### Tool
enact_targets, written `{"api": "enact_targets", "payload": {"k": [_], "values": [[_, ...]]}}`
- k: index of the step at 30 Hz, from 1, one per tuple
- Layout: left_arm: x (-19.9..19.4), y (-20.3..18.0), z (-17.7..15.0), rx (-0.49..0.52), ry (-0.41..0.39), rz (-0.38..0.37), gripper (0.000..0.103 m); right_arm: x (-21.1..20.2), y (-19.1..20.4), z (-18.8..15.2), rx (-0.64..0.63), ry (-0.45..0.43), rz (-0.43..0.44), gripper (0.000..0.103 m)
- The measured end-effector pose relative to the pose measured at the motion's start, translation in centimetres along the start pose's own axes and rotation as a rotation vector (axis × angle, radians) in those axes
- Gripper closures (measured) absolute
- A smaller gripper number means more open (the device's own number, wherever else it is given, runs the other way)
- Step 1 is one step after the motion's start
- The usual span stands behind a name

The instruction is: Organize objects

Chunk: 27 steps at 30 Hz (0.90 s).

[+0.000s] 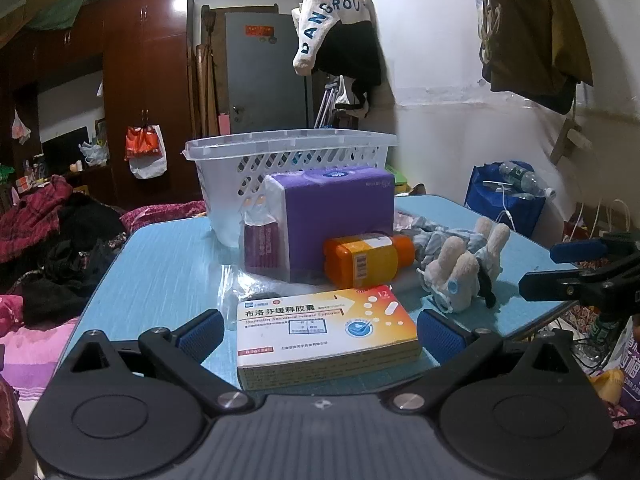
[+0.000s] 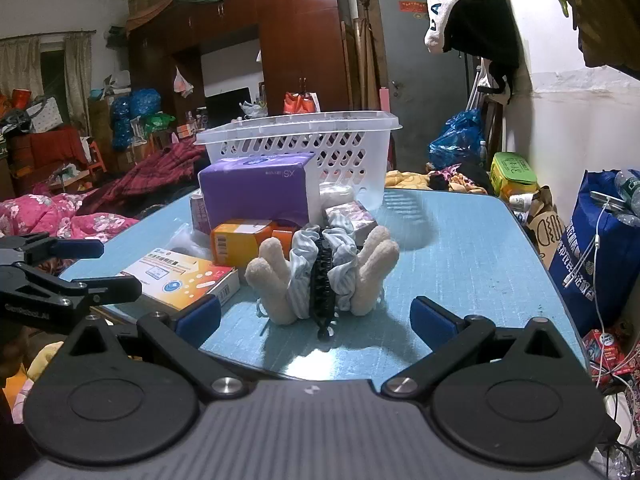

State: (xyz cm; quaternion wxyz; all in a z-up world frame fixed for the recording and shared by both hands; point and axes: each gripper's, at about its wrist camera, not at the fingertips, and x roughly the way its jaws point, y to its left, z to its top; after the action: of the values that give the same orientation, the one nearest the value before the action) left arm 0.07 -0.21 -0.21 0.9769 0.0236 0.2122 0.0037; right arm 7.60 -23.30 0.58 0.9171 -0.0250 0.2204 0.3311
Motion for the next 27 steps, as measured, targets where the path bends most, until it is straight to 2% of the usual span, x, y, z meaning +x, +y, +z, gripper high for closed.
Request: {"api": "enact_targets", "payload": {"k": [27], "values": [[0.14,0.16,0.11,-0.003,0.0,0.006,0.0,-0.31,-0.13,0.24,-0.005,-0.008,-0.009,0.0]]}}
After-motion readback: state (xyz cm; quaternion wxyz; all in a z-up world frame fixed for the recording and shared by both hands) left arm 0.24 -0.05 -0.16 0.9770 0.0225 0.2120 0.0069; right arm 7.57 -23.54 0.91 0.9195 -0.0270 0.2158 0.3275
